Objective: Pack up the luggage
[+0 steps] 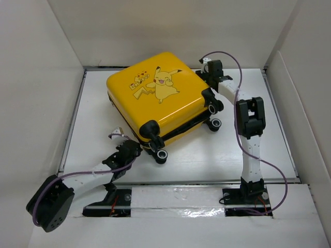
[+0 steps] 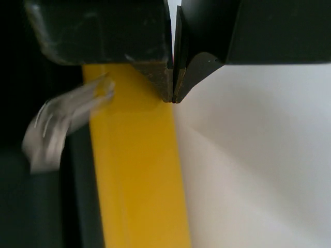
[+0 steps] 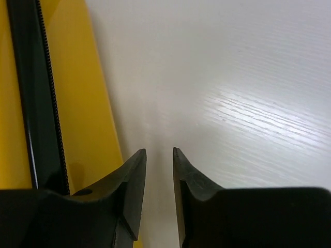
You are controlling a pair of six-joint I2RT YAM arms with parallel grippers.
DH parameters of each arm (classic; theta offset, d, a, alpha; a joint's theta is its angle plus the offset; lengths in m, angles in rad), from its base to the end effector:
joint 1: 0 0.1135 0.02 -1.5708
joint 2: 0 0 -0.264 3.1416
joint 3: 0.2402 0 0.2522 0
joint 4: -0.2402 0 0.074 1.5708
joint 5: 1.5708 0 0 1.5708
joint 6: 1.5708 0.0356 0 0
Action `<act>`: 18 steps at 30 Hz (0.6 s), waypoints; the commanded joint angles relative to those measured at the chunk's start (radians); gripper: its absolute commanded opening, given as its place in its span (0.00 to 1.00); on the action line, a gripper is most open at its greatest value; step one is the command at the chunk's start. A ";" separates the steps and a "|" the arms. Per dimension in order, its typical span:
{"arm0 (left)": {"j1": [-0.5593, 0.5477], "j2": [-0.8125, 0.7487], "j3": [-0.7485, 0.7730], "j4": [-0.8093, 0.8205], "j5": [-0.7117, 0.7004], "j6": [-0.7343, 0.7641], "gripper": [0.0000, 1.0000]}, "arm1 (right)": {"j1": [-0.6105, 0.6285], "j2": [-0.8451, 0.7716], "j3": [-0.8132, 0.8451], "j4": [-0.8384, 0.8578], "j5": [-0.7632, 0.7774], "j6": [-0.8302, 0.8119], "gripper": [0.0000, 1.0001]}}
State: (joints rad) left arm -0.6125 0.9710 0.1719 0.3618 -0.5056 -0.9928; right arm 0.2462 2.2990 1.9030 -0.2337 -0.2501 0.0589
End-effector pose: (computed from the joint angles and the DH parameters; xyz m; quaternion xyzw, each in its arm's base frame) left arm 0.1572 -0.0894 0.1532 -0.2862 0.7767 -0.2273 0.5129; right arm 0.5143 0.1383 0.2075 -0.1390 0.8752 0.1782 0.4277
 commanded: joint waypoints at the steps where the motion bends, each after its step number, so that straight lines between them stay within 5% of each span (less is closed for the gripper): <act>1: -0.191 -0.078 0.105 -0.007 0.123 -0.086 0.00 | 0.044 -0.116 0.135 -0.142 -0.132 0.013 0.43; 5: -0.201 -0.319 0.167 -0.291 -0.030 -0.023 0.03 | -0.074 -0.281 0.041 -0.135 -0.065 0.019 0.73; 7: -0.201 -0.440 0.217 -0.374 -0.094 -0.001 0.29 | -0.128 -0.354 -0.021 -0.084 -0.043 0.035 0.83; 9: -0.191 -0.497 0.254 -0.472 -0.163 0.014 0.48 | -0.154 -0.441 -0.073 -0.075 -0.034 0.039 0.86; 12: -0.181 -0.546 0.314 -0.402 -0.221 0.083 0.48 | -0.165 -0.577 -0.177 -0.009 -0.005 0.061 0.86; 15: -0.144 -0.448 0.400 -0.250 -0.237 0.164 0.48 | -0.156 -0.700 -0.298 0.091 0.008 0.105 0.63; 16: -0.129 -0.361 0.469 -0.219 -0.234 0.183 0.47 | -0.147 -0.802 -0.424 0.132 0.017 0.128 0.31; 18: -0.081 -0.266 0.544 -0.124 -0.173 0.250 0.45 | -0.108 -0.913 -0.571 0.285 0.035 0.199 0.09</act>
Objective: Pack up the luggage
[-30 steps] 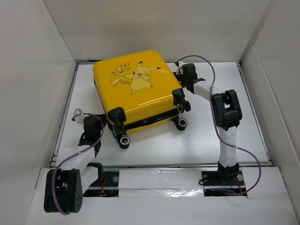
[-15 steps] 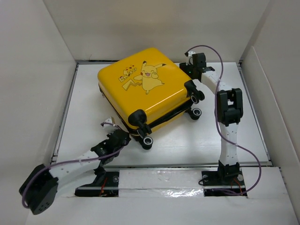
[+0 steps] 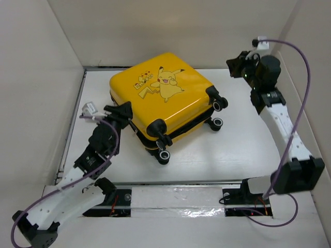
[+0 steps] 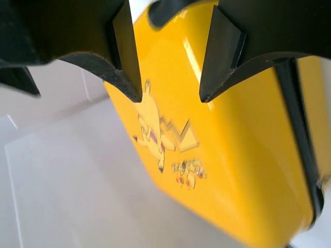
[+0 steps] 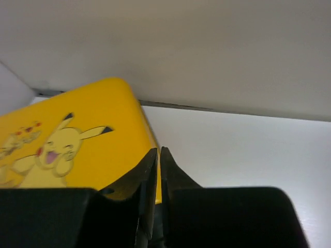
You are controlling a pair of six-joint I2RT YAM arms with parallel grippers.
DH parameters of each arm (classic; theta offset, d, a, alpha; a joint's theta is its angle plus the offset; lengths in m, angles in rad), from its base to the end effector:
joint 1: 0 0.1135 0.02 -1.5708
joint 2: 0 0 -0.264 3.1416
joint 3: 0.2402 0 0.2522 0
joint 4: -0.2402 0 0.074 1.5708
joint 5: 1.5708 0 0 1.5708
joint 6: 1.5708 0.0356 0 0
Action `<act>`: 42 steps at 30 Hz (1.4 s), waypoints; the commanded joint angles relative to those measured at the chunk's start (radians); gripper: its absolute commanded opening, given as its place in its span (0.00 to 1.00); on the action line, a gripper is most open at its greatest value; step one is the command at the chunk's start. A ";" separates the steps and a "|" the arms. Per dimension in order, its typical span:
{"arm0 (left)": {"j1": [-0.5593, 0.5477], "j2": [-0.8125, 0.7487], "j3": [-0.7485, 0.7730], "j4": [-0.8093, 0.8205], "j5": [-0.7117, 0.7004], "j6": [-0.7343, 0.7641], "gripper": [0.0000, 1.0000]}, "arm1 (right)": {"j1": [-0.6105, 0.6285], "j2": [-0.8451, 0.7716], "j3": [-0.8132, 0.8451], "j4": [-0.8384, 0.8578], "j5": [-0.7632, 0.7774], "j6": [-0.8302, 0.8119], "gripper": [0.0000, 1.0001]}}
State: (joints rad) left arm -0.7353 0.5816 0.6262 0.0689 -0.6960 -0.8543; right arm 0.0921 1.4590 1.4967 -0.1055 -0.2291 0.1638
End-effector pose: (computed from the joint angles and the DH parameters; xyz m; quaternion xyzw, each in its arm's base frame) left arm 0.1207 -0.0784 0.3409 -0.2912 0.6097 -0.3415 0.6533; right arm 0.3393 0.0395 0.4377 -0.0520 0.7282 0.1694 0.6621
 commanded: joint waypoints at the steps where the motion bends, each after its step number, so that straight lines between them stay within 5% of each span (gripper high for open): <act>1: 0.116 0.218 0.187 0.186 0.050 0.132 0.45 | 0.067 -0.177 -0.314 0.208 0.020 0.120 0.03; 6: 0.465 0.496 0.423 0.256 0.520 0.100 0.44 | 0.237 -0.373 -0.683 0.384 0.132 0.172 0.00; 11: 0.701 0.895 0.795 0.047 0.681 0.130 0.42 | 0.284 -0.446 -0.907 0.423 0.172 0.215 0.00; 15: 0.827 1.139 1.006 -0.050 0.887 0.199 0.42 | 0.326 -0.491 -1.036 0.461 0.256 0.249 0.00; 23: 0.861 1.661 1.602 -0.374 1.138 0.393 0.44 | 0.327 -0.309 -0.946 0.423 0.257 0.233 0.00; 33: 0.861 1.891 1.748 -0.284 1.308 0.322 0.53 | 0.327 -0.184 -0.891 0.455 0.278 0.235 0.00; 42: 0.789 1.844 1.457 -0.106 1.365 0.327 0.52 | 0.327 -0.103 -0.817 0.510 0.289 0.217 0.00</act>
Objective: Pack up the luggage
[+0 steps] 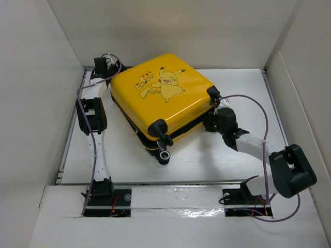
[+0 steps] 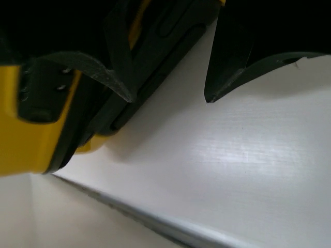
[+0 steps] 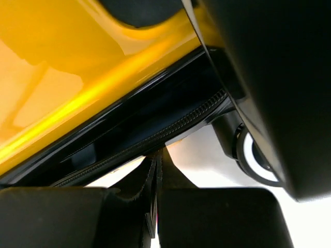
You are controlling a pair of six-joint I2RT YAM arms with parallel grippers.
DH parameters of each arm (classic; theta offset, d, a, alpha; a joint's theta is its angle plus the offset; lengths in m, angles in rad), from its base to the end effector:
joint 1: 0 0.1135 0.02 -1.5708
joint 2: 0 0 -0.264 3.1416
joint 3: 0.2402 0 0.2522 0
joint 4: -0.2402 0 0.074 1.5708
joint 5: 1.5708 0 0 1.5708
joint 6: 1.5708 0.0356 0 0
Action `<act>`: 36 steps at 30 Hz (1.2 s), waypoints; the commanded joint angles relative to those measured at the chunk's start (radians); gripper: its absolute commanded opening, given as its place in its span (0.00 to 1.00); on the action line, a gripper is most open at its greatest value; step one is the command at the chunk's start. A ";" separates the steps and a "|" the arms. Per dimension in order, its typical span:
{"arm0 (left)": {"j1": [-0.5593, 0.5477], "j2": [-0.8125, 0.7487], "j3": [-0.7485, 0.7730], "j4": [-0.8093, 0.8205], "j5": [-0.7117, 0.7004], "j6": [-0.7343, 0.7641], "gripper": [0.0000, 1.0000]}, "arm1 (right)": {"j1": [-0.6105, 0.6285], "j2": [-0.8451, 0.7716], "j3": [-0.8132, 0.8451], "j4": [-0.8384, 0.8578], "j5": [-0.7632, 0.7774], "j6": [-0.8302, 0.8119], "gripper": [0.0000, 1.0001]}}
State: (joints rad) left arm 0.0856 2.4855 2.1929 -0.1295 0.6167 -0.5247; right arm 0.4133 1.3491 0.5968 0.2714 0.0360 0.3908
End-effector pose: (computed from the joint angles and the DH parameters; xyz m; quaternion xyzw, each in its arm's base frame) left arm 0.5747 0.0286 0.2191 -0.0831 0.8125 -0.3614 0.4497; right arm 0.2560 0.1109 0.1968 -0.0003 0.8551 0.1886 0.4830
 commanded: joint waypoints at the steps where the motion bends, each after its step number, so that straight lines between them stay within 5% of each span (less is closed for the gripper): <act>1: -0.043 -0.115 -0.169 0.120 0.043 -0.012 0.52 | 0.005 0.028 0.104 0.137 0.021 -0.015 0.00; 5: -0.053 -0.326 -0.659 0.492 -0.090 -0.156 0.48 | -0.004 0.097 0.174 0.127 -0.001 -0.052 0.00; 8: -0.063 -0.454 -0.888 0.655 -0.130 -0.251 0.46 | -0.024 0.148 0.233 0.102 -0.028 -0.093 0.00; 18: -0.109 -0.855 -1.534 0.922 -0.314 -0.371 0.41 | -0.056 0.355 0.598 -0.053 -0.250 -0.188 0.00; 27: -0.326 -1.339 -1.898 0.788 -0.513 -0.270 0.43 | 0.018 0.768 1.327 -0.552 -0.387 -0.290 0.02; 36: -0.461 -1.821 -2.099 0.564 -0.548 -0.325 0.42 | 0.099 0.903 1.636 -0.699 -0.510 -0.314 0.12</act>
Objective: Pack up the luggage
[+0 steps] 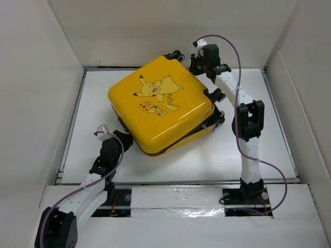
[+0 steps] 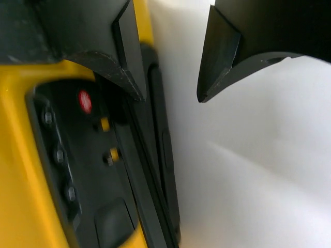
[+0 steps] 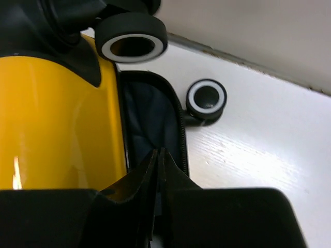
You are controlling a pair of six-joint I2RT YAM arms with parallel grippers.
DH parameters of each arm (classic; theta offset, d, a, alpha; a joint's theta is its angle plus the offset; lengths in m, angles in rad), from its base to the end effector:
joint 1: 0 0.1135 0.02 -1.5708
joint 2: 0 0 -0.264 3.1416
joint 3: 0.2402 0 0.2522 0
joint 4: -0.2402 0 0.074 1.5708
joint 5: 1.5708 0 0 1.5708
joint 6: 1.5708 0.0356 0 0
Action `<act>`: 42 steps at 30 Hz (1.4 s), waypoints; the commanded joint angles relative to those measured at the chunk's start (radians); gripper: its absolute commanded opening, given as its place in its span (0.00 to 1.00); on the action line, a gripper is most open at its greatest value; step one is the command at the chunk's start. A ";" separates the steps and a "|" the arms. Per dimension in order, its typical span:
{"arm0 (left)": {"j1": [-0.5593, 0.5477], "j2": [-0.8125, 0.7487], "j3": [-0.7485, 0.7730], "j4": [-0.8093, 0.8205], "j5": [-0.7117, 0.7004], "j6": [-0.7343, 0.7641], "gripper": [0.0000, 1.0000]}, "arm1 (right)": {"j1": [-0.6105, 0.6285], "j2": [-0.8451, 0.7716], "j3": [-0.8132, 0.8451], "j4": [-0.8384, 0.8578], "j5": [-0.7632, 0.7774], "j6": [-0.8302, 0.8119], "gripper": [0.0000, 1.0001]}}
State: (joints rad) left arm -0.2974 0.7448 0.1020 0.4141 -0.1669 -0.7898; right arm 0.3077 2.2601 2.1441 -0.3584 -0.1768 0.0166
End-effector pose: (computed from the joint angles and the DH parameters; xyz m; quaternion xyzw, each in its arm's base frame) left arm 0.1587 -0.0425 0.1689 -0.2405 0.7443 -0.2646 0.5641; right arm 0.5081 0.1680 0.2987 -0.1688 0.8345 0.1582 0.5001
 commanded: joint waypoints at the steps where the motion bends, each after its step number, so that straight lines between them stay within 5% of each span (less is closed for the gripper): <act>1: -0.112 -0.106 -0.013 0.006 0.233 -0.063 0.42 | 0.205 0.005 0.109 -0.077 -0.293 0.060 0.12; 8: -0.285 -0.177 0.027 -0.060 0.092 -0.065 0.42 | 0.248 0.021 0.164 -0.092 -0.274 0.054 0.18; 9: -0.286 -0.170 0.037 -0.063 0.052 -0.060 0.42 | 0.257 0.016 0.178 -0.103 -0.262 0.045 0.23; 10: -0.295 -0.164 0.047 -0.061 0.041 -0.057 0.42 | 0.257 0.006 0.181 -0.106 -0.227 0.039 0.40; 13: -0.295 -0.137 0.086 -0.044 -0.025 -0.032 0.42 | 0.248 -0.092 0.119 -0.065 -0.138 0.039 0.67; 16: -0.295 -0.107 0.149 -0.032 -0.080 0.000 0.43 | 0.203 -0.230 0.008 0.018 -0.048 0.057 0.86; 21: -0.295 -0.050 0.266 -0.018 -0.111 0.063 0.45 | 0.143 -0.448 -0.163 0.114 0.043 0.074 0.97; 24: -0.295 -0.016 0.320 -0.014 -0.111 0.103 0.46 | 0.134 -0.655 -0.421 0.260 0.103 0.091 0.85; 25: -0.295 -0.010 0.330 -0.015 -0.114 0.112 0.46 | 0.134 -0.713 -0.506 0.307 0.149 0.097 0.49; 26: -0.295 0.007 0.340 -0.017 -0.118 0.121 0.46 | 0.134 -0.831 -0.670 0.393 0.169 0.126 0.24; 28: -0.295 0.016 0.370 -0.058 -0.157 0.126 0.50 | 0.134 -0.942 -0.829 0.456 0.229 0.158 0.00; 32: -0.286 -0.045 0.421 -0.198 -0.367 0.080 0.69 | 0.101 -1.178 -1.186 0.574 0.310 0.249 0.01; 35: -0.224 -0.122 0.415 -0.158 -0.410 0.064 0.80 | 0.021 -1.293 -1.357 0.575 0.321 0.310 0.19; 37: -0.177 -0.114 0.442 -0.117 -0.407 0.055 0.82 | -0.036 -1.335 -1.428 0.573 0.254 0.347 0.47; 42: -0.028 0.129 0.637 -0.063 -0.225 0.003 0.86 | -0.172 -1.384 -1.530 0.604 0.209 0.437 0.82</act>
State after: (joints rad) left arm -0.3851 0.7444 0.6266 0.2409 -0.4866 -0.7433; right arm 0.1837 0.9146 0.6323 0.1314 0.0631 0.3763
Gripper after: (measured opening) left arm 0.853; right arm 0.802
